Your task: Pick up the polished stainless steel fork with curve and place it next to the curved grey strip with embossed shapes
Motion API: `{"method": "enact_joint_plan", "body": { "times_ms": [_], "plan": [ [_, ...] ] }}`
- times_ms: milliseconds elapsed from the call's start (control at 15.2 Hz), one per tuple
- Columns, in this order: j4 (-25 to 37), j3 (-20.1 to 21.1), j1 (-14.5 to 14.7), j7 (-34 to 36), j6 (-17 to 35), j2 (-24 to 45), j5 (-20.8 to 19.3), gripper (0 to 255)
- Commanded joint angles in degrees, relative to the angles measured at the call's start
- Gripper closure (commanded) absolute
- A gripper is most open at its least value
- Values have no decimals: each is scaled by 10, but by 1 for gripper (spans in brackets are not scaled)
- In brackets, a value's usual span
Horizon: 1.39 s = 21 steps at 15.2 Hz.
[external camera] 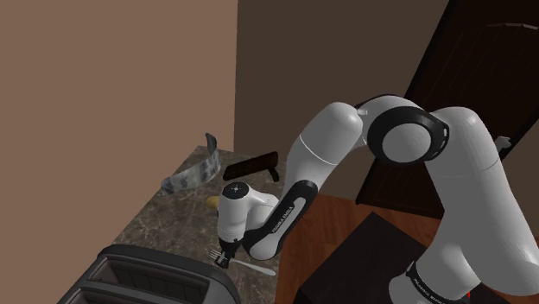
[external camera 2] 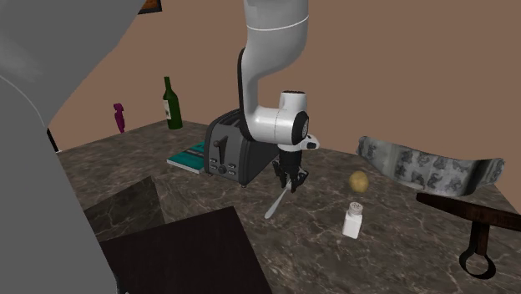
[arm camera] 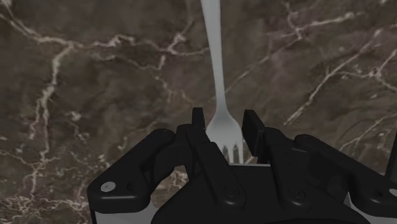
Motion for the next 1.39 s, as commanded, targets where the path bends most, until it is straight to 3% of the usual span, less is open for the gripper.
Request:
{"method": "enact_joint_plan", "body": {
  "times_ms": [0, 264, 1320],
  "plan": [
    [0, 3, 2, 0, 2, 4, 0, 255],
    [2, 3, 2, -1, 1, 4, 0, 255],
    [-36, 42, -28, -24, -76, -110, 32, 255]
  ]
}}
